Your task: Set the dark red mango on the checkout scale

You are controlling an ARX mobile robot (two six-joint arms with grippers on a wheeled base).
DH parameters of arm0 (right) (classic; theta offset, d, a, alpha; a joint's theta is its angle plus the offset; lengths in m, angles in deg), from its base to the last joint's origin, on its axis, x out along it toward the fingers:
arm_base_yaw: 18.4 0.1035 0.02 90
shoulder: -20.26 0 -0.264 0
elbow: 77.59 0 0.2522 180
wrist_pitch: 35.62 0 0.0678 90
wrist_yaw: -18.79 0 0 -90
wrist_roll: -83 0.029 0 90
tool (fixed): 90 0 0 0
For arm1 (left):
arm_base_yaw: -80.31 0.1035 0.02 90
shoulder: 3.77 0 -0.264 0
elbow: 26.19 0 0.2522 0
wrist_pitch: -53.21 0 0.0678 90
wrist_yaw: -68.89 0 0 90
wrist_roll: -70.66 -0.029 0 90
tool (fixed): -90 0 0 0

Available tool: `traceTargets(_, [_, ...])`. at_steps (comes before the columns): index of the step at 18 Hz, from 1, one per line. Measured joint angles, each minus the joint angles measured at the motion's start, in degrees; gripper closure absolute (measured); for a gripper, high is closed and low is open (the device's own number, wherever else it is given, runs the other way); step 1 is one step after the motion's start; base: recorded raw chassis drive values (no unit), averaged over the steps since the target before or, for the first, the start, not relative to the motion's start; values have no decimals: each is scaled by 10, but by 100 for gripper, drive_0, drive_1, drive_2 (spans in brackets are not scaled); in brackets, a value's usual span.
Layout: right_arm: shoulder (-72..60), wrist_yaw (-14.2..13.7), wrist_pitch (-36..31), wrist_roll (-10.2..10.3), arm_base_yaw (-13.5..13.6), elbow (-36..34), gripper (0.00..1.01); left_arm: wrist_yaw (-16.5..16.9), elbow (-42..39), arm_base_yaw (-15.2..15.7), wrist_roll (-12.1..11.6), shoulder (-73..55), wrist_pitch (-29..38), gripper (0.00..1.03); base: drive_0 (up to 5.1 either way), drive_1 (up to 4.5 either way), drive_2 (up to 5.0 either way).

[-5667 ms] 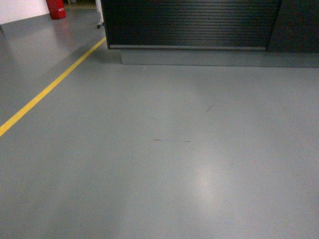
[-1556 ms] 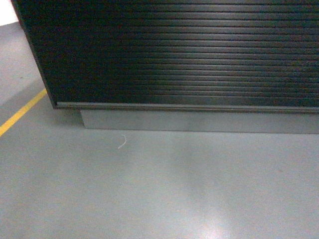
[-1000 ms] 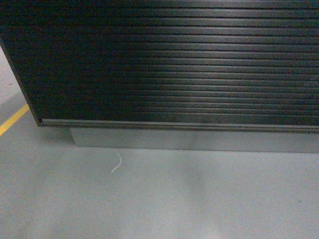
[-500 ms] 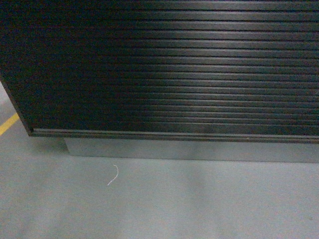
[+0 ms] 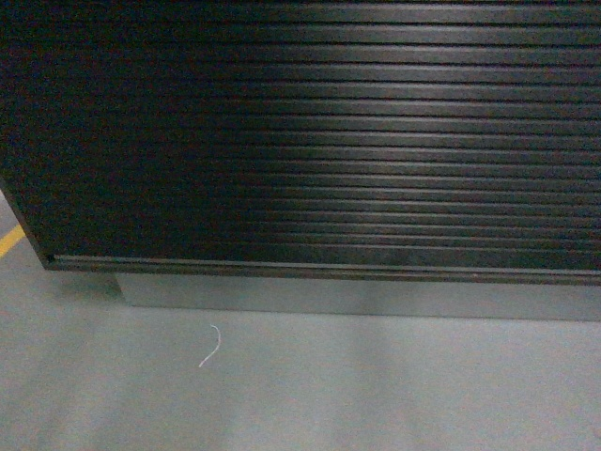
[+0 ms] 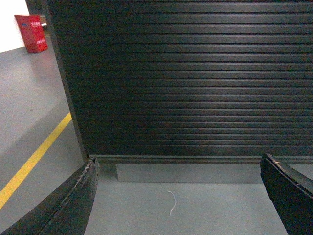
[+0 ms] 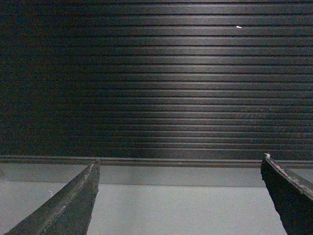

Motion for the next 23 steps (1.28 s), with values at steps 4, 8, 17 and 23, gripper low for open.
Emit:
traceTargets(4, [0, 0, 0, 0, 0, 0, 3, 0, 0, 0, 0, 0, 0, 5, -8, 245, -260])
traceTargets(8, [0, 0, 0, 0, 0, 0, 3, 0, 0, 0, 0, 0, 1, 5, -6, 264, -275])
traceTargets(17, [0, 0, 0, 0, 0, 0, 3, 0, 0, 0, 0, 0, 1, 5, 8, 281, -266])
traceTargets(23, [0, 0, 1, 0, 0, 0, 3, 0, 0, 0, 0, 0, 0, 5, 6, 194, -181])
